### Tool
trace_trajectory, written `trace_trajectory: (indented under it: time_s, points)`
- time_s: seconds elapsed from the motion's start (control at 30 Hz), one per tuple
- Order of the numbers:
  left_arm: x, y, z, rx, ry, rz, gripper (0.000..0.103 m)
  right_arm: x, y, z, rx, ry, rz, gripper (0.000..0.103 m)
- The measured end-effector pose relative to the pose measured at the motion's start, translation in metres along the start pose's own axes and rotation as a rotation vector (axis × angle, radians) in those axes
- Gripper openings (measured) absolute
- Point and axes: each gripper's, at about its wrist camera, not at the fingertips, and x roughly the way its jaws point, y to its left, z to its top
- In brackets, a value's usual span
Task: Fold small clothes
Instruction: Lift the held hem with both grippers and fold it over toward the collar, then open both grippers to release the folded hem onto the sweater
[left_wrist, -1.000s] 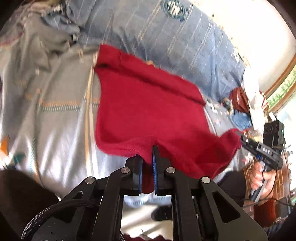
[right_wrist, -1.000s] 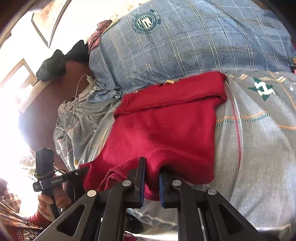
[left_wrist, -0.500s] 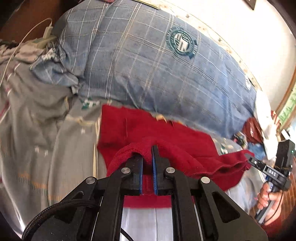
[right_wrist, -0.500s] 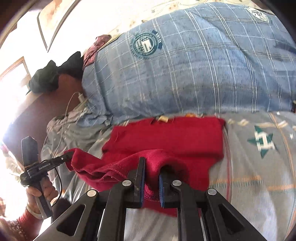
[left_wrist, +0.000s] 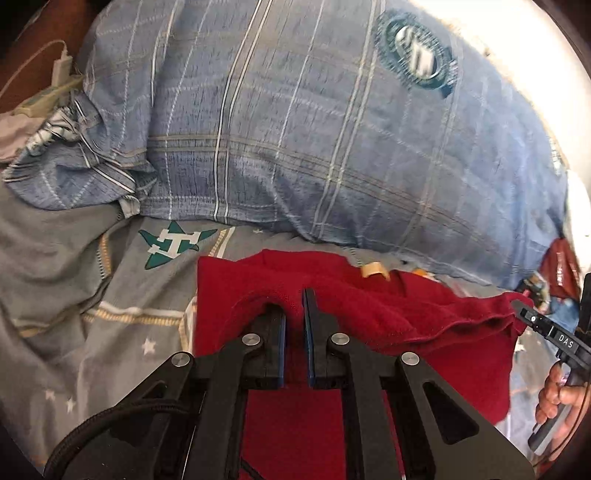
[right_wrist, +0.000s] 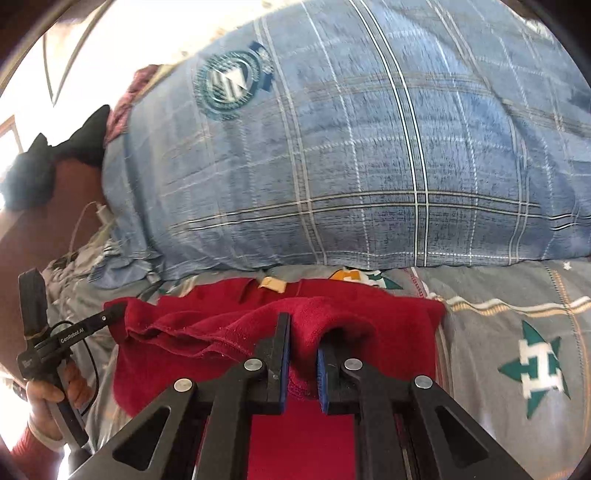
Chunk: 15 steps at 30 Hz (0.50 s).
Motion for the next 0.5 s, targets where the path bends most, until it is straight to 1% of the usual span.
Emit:
trace_trajectory:
  time_s: [0.13, 0.17, 0.27, 0.3, 0.33, 0.37, 0.4, 0.43, 0.47, 0.5]
  points:
    - [0.035, 0.008, 0.006, -0.01, 0.051, 0.016, 0.008, 0.042, -0.02, 0.009, 0.058, 0.043, -0.005, 0.011]
    - [0.041, 0.01, 0.007, -0.017, 0.067, 0.008, 0.008, 0.053, -0.027, 0.011, 0.083, 0.049, -0.001, 0.011]
    - [0.049, 0.019, 0.01, -0.052, 0.109, -0.034, 0.013, 0.074, -0.043, 0.015, 0.129, 0.101, 0.01, 0.019]
    - [0.047, 0.021, 0.012, -0.059, 0.112, -0.055, 0.018, 0.075, -0.049, 0.016, 0.158, 0.109, 0.03, 0.024]
    - [0.042, 0.023, 0.014, -0.058, 0.105, -0.076, 0.031, 0.071, -0.054, 0.016, 0.185, 0.098, 0.046, 0.029]
    - [0.034, 0.024, 0.016, -0.052, 0.088, -0.089, 0.041, 0.061, -0.058, 0.017, 0.203, 0.07, 0.044, 0.045]
    - [0.03, 0.024, 0.018, -0.051, 0.073, -0.09, 0.066, 0.053, -0.061, 0.017, 0.216, 0.043, 0.036, 0.055]
    - [0.019, 0.027, 0.021, -0.06, 0.032, -0.079, 0.081, 0.042, -0.066, 0.018, 0.237, 0.005, 0.035, 0.055]
    - [0.012, 0.029, 0.024, -0.074, -0.001, -0.081, 0.082, 0.031, -0.07, 0.018, 0.255, -0.021, 0.047, 0.055]
    - [0.008, 0.029, 0.026, -0.078, -0.016, -0.089, 0.082, 0.022, -0.072, 0.019, 0.261, -0.034, 0.063, 0.055]
